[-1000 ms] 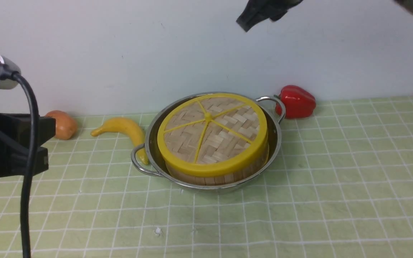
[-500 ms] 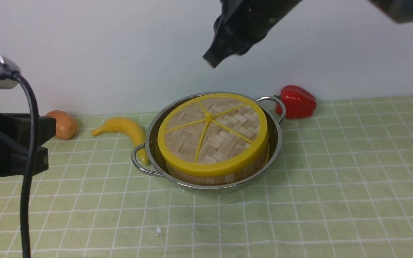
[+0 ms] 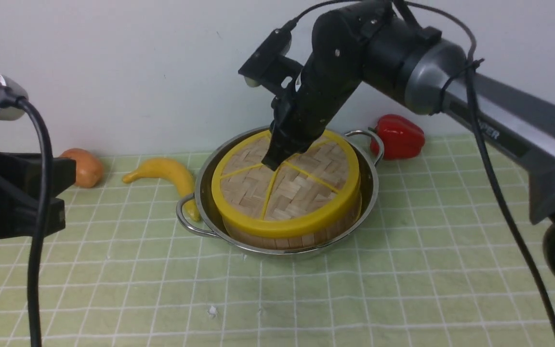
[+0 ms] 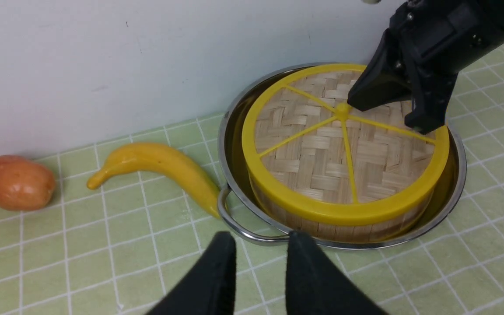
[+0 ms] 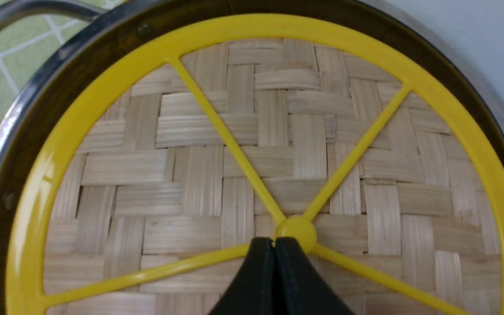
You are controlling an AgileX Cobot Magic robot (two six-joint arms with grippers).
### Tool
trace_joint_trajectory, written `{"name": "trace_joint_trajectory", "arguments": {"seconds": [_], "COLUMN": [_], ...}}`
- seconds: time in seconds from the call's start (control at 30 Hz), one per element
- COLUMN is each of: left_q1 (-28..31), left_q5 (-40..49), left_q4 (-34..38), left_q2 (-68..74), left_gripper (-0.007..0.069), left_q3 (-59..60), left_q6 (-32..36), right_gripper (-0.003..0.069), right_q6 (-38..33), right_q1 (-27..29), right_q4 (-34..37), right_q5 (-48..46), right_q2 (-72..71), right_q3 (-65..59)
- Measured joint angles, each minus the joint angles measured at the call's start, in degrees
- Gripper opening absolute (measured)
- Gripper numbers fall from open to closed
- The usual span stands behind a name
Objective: Place the steamer in the pot on the green tablecloth, and put the lid on the steamer.
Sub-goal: 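Place the bamboo steamer lid onto the steamer basket in the pot with the right gripper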
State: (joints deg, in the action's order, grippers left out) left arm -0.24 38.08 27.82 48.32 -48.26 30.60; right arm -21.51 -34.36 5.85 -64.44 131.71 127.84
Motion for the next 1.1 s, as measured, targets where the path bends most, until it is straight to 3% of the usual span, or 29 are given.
{"name": "trace_joint_trajectory", "arguments": {"seconds": [0.37,1.1], "left_q1": [0.0,0.0], "left_q5": [0.0,0.0], "left_q4": [0.0,0.0], "left_q2": [0.0,0.0], "left_gripper": [0.0169,0.017], "left_q3": [0.0,0.0], "left_q6": [0.0,0.0], "right_gripper": [-0.0009,-0.0008], "right_q6": [0.3,9.0], "right_q1": [0.0,1.2], "right_q4": [-2.0,-11.6], "right_q5": [2.2,2.2], "right_q2": [1.9,3.3], "right_q3": [0.3,0.6]}}
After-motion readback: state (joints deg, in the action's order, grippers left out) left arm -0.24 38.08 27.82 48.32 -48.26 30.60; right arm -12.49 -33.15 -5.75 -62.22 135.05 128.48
